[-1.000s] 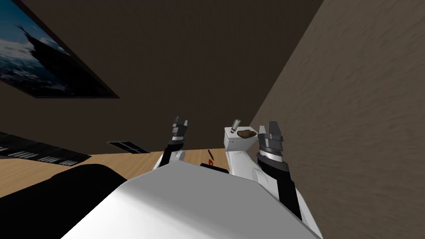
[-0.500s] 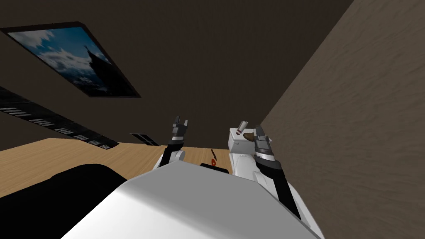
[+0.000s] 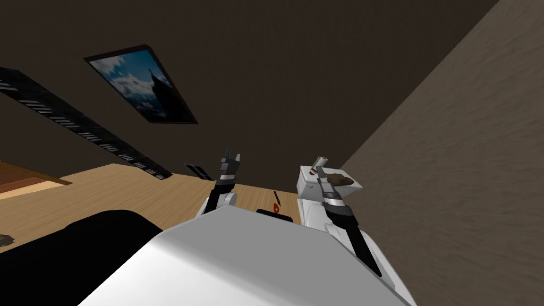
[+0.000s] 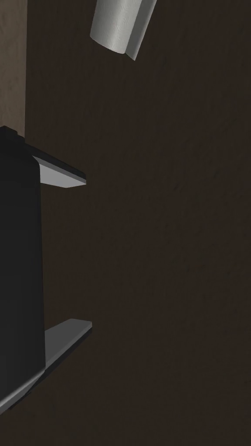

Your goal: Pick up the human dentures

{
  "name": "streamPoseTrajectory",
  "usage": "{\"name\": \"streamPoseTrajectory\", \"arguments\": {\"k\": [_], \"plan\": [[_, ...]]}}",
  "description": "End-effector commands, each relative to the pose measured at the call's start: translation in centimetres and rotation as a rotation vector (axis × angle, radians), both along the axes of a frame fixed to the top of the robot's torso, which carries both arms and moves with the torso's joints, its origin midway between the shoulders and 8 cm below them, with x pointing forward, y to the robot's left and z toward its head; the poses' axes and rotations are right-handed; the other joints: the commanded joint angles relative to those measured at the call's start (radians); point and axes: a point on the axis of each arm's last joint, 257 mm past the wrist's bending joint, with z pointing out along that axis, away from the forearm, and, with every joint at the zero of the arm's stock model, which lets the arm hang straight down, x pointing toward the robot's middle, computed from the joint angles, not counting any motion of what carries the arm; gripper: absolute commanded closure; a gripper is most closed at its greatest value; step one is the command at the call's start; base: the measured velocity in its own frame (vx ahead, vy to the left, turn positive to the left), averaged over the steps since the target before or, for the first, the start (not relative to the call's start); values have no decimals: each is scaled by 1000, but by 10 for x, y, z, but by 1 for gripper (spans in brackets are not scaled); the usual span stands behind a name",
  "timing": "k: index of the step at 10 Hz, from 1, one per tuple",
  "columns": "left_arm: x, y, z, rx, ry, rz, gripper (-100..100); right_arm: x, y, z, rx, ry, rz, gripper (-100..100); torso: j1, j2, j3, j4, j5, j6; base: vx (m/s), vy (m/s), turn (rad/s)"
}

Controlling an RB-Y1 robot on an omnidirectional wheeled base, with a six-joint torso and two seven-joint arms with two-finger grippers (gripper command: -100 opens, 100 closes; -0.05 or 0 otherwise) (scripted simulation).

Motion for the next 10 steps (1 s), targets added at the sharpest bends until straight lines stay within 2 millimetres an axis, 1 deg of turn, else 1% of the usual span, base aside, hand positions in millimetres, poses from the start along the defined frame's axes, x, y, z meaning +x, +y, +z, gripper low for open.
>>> {"name": "streamPoseTrajectory", "arguments": {"k": [1, 2, 3, 4, 5, 6, 7, 8, 9, 10], "plan": [[0, 0, 0, 0, 0, 0, 0, 2, -1, -23, -78, 46, -2, -100, 0, 0, 0, 0, 0, 0, -15, 46, 170], [0, 0, 0, 0, 0, 0, 0, 2, 0, -23, -82, 47, 0, -100, 1, 0, 0, 0, 0, -1, -15, 32, 102], [0, 0, 0, 0, 0, 0, 0, 5, -2, -45, -148, 88, -3, -100, 0, 0, 0, 0, 0, 0, -18, 34, 338], [0, 0, 0, 0, 0, 0, 0, 5, -2, -62, -194, 123, 3, -100, 0, 0, 0, 0, 0, 0, -32, 59, 203], [0, 0, 0, 0, 0, 0, 0, 5, -4, -68, -232, 134, 2, -100, 1, 1, 0, 0, 0, -1, -27, 42, 102], [0, 0, 0, 0, 0, 0, 0, 5, -8, -92, -290, 181, 7, -100, 0, 1, 0, 0, 0, 0, -26, 39, 264], [0, 0, 0, 0, 0, 0, 0, 5, -9, -93, -315, 179, 4, -100, 0, 1, 0, 0, 0, -1, -17, 24, 110], [0, 0, 0, 0, 0, 0, 0, 4, -14, -116, -377, 224, 6, -100, -1, 0, 0, 0, 0, 0, -16, 35, 197], [0, 0, 0, 0, 0, 0, 0, 3, -16, -118, -403, 226, 7, -100, 0, 0, 0, 0, 0, -1, -15, 31, 134], [0, 0, 0, 0, 0, 0, 0, 0, -24, -144, -469, 275, 7, -100, -1, 0, 0, 0, 0, 0, -23, 36, 233]]}}
